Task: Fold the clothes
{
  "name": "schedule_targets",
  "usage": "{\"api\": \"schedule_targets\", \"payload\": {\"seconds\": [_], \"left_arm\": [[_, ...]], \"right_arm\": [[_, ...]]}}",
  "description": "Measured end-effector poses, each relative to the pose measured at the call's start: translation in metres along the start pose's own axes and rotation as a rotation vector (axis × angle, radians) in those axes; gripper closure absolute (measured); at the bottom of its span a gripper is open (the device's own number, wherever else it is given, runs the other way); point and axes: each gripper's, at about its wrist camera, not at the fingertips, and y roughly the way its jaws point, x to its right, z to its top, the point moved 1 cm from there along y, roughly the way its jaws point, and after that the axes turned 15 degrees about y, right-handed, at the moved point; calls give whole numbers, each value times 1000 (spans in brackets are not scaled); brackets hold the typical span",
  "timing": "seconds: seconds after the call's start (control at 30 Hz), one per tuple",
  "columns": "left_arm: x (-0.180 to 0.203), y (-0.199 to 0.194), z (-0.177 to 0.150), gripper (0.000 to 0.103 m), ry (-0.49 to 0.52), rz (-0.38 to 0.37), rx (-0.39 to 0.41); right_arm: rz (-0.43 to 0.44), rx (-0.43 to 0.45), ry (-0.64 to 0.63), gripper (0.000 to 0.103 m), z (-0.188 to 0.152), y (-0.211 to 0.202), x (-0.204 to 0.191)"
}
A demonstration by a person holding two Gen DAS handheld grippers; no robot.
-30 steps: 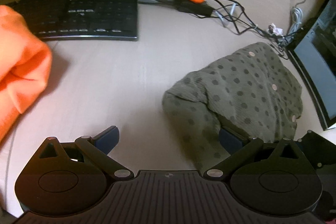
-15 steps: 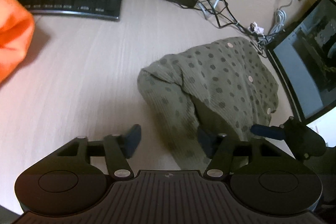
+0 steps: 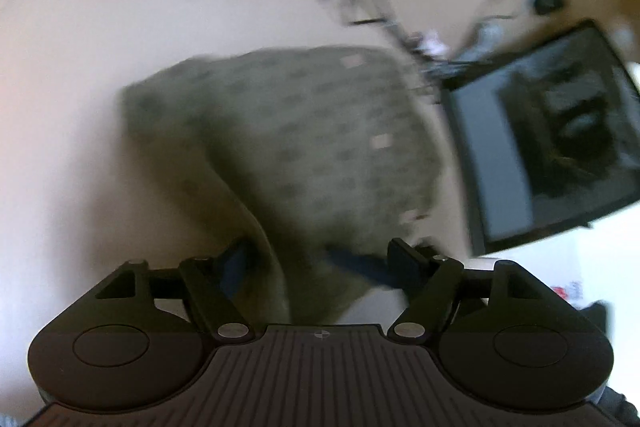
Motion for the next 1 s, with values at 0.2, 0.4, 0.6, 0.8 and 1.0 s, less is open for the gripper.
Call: {"api": "schedule_targets", "payload": {"seconds": [0.2, 0.4, 0.6, 0.8, 1.0], "left_arm": [[-9, -13, 2, 13, -16, 30, 32], [-17, -26, 3, 9, -31, 60, 63], [-4, 22, 11, 8, -36, 27, 10], [22, 39, 27, 13, 38, 7, 5], [39, 25, 42, 16, 67, -65, 44]], "right_arm": [[-57, 14, 87, 19, 2, 2, 17], [16, 8, 295, 26, 10, -3, 45], [-24, -15, 217, 26, 12, -1, 34], [-45, -10, 184, 26, 13, -3, 30], [-184, 100, 45, 15, 11, -25, 17]]}}
